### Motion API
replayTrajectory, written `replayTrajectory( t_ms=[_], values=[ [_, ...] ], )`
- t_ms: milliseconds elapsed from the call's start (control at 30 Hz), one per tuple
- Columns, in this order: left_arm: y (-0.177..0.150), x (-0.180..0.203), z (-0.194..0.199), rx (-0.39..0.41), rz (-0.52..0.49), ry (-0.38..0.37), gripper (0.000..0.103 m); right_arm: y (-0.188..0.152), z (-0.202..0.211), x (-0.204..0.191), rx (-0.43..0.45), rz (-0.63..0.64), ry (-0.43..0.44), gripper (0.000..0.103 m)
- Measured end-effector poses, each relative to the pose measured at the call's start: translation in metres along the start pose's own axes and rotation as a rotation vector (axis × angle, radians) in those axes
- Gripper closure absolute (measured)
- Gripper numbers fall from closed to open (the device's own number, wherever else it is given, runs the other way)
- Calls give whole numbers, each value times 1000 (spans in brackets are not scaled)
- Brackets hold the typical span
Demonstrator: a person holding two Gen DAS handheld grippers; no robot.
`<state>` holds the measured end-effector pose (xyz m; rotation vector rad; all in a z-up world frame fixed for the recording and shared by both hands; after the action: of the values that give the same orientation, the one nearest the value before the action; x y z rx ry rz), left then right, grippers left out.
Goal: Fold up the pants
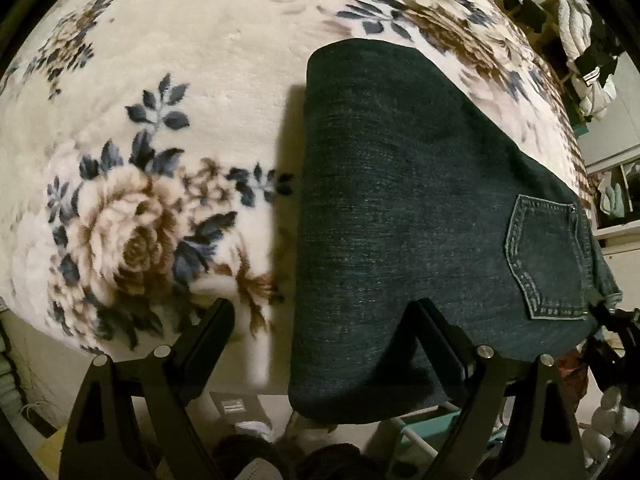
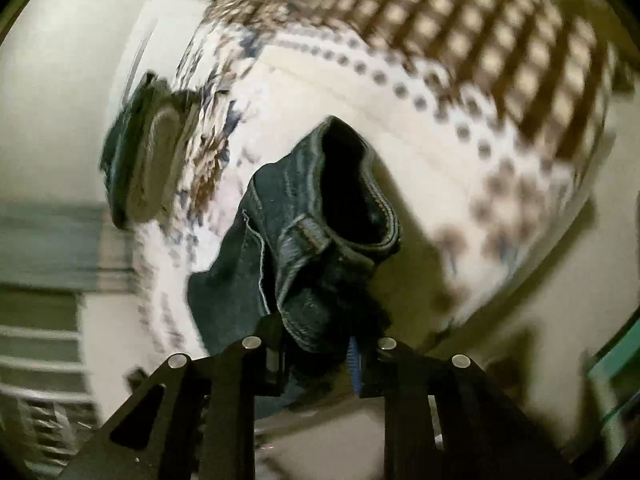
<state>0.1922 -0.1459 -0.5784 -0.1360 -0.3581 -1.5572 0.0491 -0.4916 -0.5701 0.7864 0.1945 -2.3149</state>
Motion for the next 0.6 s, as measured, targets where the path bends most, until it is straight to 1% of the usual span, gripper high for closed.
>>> replayTrajectory(
  t_ms=[67,100,133,167,200,233,267,300,333,367,433,467,500,533,600],
  values=[
    [-1,0,-3,-8,14,-7,12,5,-12,10,-30,-12,-56,79],
    [-1,-2,-3,-8,24,-9,12,5,-18,14,-50,-19,-68,75],
    [-1,-3,-3,-8,34,-16,13,6,-26,19,-90,-30,-68,73],
    [-2,-4,-3,-6,45,-24,13,3,-30,26,-107,-44,-51,65],
    [-2,-5,-4,-3,54,-33,13,2,-30,30,-125,-68,-20,55],
    [-3,-7,-4,0,65,-51,13,0,-29,31,-142,-79,14,48],
    [-3,-9,-6,-1,78,-72,13,-2,-29,32,-148,-71,16,35],
    [-3,-10,-8,-1,90,-94,13,-5,-29,34,-150,-63,20,27],
    [-3,-11,-11,1,109,-129,13,-9,-29,37,-158,-59,42,24],
    [-4,-13,-13,1,123,-156,13,-14,-34,40,-173,-68,87,21],
    [-2,-13,-20,4,135,-194,13,-15,-48,46,-189,-119,178,20],
    [0,-13,-22,10,129,-197,12,-17,-51,51,-196,-131,206,20],
    [2,-11,-23,16,119,-199,7,-15,-54,52,-193,-138,224,18],
    [3,-10,-24,22,112,-203,5,-13,-59,50,-186,-136,241,18],
    [5,-6,-26,35,102,-202,3,-9,-63,43,-176,-93,268,18]
  ],
)
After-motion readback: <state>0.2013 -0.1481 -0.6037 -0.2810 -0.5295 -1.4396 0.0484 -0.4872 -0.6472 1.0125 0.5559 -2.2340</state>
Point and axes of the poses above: each gripper's, at about its wrist camera, not at the fingertips, and z roughly against the way its jaws point, x to its right, y to its top, the point moved 3 cm from there along -z, roughly the way its jaws point, and after that the axes turned 4 degrees about -y, right-handed, at the moved point
